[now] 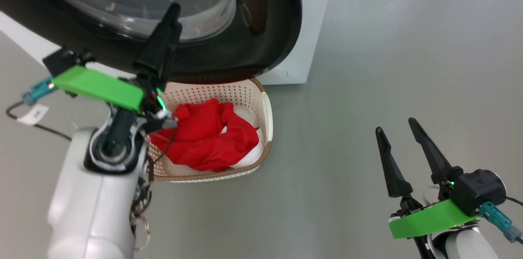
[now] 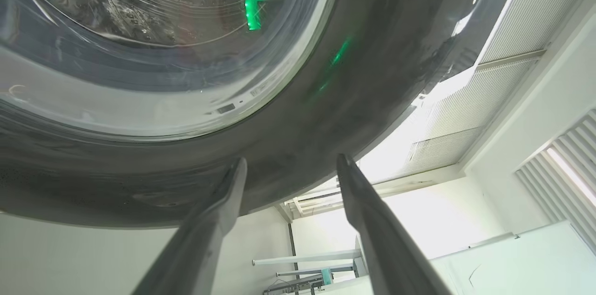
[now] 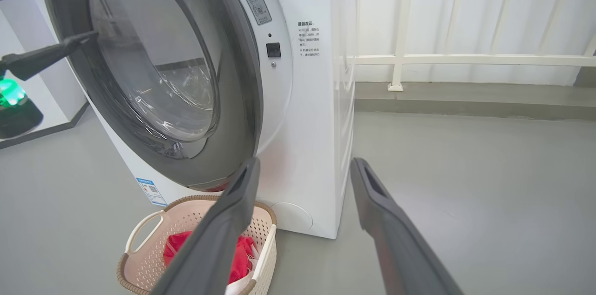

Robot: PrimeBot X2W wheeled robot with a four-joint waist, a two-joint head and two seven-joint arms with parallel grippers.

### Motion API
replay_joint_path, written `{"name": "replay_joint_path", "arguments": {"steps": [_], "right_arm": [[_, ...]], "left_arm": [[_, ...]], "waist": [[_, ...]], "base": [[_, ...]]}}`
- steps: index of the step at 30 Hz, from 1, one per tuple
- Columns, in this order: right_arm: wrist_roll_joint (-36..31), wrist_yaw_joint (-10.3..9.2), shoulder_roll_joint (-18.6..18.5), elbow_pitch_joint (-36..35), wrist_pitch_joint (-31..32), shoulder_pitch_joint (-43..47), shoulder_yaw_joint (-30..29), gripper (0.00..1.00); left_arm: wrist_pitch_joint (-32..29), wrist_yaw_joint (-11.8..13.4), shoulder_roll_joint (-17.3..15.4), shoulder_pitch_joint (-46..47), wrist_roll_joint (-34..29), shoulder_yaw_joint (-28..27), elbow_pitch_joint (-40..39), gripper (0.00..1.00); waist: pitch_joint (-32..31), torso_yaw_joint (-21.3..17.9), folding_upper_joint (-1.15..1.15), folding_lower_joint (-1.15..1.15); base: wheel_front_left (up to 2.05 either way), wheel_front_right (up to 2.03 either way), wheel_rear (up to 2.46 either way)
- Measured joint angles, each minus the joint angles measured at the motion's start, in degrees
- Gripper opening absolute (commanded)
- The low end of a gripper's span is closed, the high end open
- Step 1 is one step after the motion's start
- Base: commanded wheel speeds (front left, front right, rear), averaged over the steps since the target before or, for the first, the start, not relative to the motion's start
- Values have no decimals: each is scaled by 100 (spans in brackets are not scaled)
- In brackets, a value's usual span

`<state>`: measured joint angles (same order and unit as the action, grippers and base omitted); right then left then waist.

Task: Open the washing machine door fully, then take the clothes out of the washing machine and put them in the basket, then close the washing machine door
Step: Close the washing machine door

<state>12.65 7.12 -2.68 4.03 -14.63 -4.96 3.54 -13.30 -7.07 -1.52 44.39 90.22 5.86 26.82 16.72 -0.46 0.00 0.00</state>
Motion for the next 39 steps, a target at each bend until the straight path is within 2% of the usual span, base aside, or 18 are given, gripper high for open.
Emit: {"name": "replay_joint_path", "arguments": {"steps": [10,14,22,27,30,39], "right_arm": [[64,0,-3,54,0,164,-108,100],[148,0,-1,69,0,276,-143,100],[194,0,2,58,0,516,-245,100],[205,0,8,53,0,654,-255,100],[205,0,12,49,0,726,-268,100],[205,0,29,-34,0,978,-320,100]], "left_arm": [[765,78,-164,-1127,-966,291,-1205,100],[1237,199,-170,-1828,-1227,267,-1707,100],[2006,325,-318,-2842,-2100,300,-2210,100],[2362,315,-323,-3210,-2325,323,-2447,100],[2561,320,-452,-3370,-2899,357,-2540,100],[2760,725,-659,-3906,-4734,325,-2860,100]], "waist": [[-389,169,0,0],[-626,196,0,0],[-965,239,0,0],[-1125,291,0,0],[-1213,315,0,0],[-1437,355,0,0]], "base": [[0,0,0],[0,0,0],[0,0,0],[0,0,0],[0,0,0],[0,0,0]]}}
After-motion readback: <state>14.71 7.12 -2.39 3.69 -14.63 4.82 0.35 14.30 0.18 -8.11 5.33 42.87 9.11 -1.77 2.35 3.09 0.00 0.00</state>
